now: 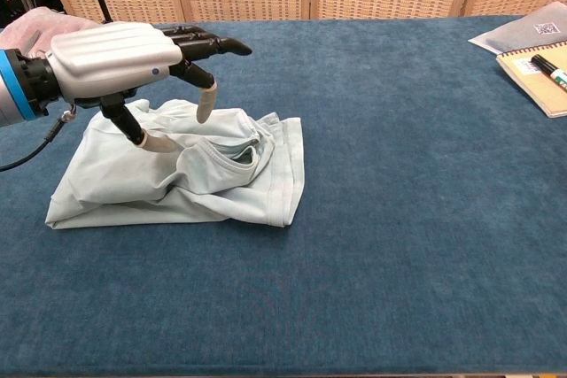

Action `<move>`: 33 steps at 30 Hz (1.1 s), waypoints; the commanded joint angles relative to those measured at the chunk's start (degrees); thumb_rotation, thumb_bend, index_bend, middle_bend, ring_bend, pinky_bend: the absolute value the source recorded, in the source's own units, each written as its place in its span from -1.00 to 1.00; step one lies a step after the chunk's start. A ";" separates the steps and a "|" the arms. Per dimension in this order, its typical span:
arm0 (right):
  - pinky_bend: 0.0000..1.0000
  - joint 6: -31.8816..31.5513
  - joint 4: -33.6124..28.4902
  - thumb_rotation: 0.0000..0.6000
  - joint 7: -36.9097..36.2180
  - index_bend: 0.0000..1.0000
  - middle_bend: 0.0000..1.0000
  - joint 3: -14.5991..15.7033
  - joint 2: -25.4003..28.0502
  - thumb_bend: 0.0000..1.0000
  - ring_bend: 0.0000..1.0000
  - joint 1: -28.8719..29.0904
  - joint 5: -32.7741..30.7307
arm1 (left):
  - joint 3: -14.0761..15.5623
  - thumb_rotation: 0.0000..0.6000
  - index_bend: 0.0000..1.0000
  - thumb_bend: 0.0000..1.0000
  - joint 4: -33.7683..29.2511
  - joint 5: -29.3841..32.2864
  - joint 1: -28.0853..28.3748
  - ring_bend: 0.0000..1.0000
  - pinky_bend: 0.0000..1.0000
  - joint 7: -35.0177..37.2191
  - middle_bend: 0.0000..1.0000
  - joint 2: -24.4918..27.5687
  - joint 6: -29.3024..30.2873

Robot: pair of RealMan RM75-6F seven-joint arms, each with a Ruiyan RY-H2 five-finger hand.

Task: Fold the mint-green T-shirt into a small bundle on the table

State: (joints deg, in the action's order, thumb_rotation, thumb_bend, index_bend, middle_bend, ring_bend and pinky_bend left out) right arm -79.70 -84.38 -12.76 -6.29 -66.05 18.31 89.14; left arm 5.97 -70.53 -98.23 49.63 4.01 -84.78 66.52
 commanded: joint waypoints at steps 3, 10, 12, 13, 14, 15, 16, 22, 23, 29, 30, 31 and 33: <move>-0.92 -0.09 0.05 1.00 -0.15 -1.00 -1.00 -0.04 0.09 -1.00 -1.00 -0.06 -0.02 | -1.31 1.00 0.16 -0.57 -3.11 2.35 0.62 -1.00 -1.00 -4.71 -1.00 0.74 -4.55; -0.92 -0.15 0.11 1.00 -0.29 -1.00 -1.00 -0.13 0.18 -1.00 -1.00 -0.11 -0.12 | -2.56 1.00 0.16 -0.54 -3.19 3.76 0.83 -1.00 -1.00 -7.84 -1.00 -0.59 -7.40; -0.92 -0.15 0.12 1.00 -0.29 -1.00 -1.00 -0.15 0.19 -1.00 -1.00 -0.12 -0.15 | -2.84 1.00 0.18 -0.54 -3.15 4.04 0.94 -1.00 -1.00 -8.26 -1.00 -0.90 -8.07; -0.92 -0.17 0.13 1.00 -0.30 -1.00 -1.00 -0.16 0.19 -1.00 -1.00 -0.13 -0.16 | -2.96 1.00 0.19 -0.53 -3.15 4.13 0.99 -1.00 -1.00 -8.52 -1.00 -1.04 -8.36; -0.92 -0.19 0.13 1.00 -0.31 -1.00 -1.00 -0.18 0.20 -1.00 -1.00 -0.15 -0.19 | -3.04 1.00 0.22 -0.52 -3.23 4.26 1.06 -1.00 -1.00 -8.83 -1.00 -1.19 -8.84; -0.92 -0.20 0.14 1.00 -0.31 -1.00 -1.00 -0.20 0.22 -1.00 -1.00 -0.15 -0.19 | -3.08 1.00 0.24 -0.51 -3.33 4.36 1.13 -1.00 -1.00 -9.01 -1.00 -1.26 -9.19; -0.92 -0.19 0.13 1.00 -0.31 -1.00 -1.00 -0.20 0.23 -1.00 -1.00 -0.15 -0.20 | -3.21 1.00 0.25 -0.50 -3.44 4.50 1.15 -1.00 -1.00 -9.26 -1.00 -1.33 -9.44; -0.92 -0.30 0.10 1.00 -0.47 -1.00 -1.00 -0.22 0.34 -1.00 -1.00 -0.22 -0.16 | -3.82 1.00 0.38 -0.43 -3.57 4.57 1.09 -1.00 -1.00 -10.34 -1.00 -1.90 -9.83; -0.92 -0.31 0.10 1.00 -0.51 -1.00 -1.00 -0.23 0.36 -1.00 -1.00 -0.23 -0.17 | -3.85 1.00 0.41 -0.42 -3.60 4.50 1.04 -1.00 -1.00 -10.47 -1.00 -1.93 -9.85; -0.92 -0.35 0.04 1.00 -0.54 -1.00 -1.00 -0.23 0.44 -1.00 -1.00 -0.25 -0.11 | -4.08 1.00 0.47 -0.40 -3.91 4.20 0.88 -1.00 -1.00 -11.00 -1.00 -1.91 -9.80; -0.92 -0.35 0.03 1.00 -0.55 -1.00 -1.00 -0.23 0.45 -1.00 -1.00 -0.26 -0.11 | -4.10 1.00 0.49 -0.39 -3.96 4.17 0.87 -1.00 -1.00 -11.03 -1.00 -1.92 -9.80; -0.92 -0.34 0.01 1.00 -0.54 -1.00 -1.00 -0.23 0.47 -1.00 -1.00 -0.27 -0.11 | -4.12 1.00 0.49 -0.38 -4.07 4.08 0.84 -1.00 -1.00 -11.11 -1.00 -1.92 -9.79; -0.92 -0.34 -0.03 1.00 -0.55 -1.00 -1.00 -0.24 0.52 -1.00 -1.00 -0.30 -0.16 | -4.18 1.00 0.50 -0.35 -4.14 3.91 0.81 -1.00 -1.00 -11.55 -1.00 -1.92 -9.75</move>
State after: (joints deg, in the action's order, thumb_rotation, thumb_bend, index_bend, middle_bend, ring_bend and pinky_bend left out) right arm -80.04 -84.42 -13.31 -6.53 -65.53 18.01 88.98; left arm 1.81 -74.65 -94.26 50.44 -7.39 -86.69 56.76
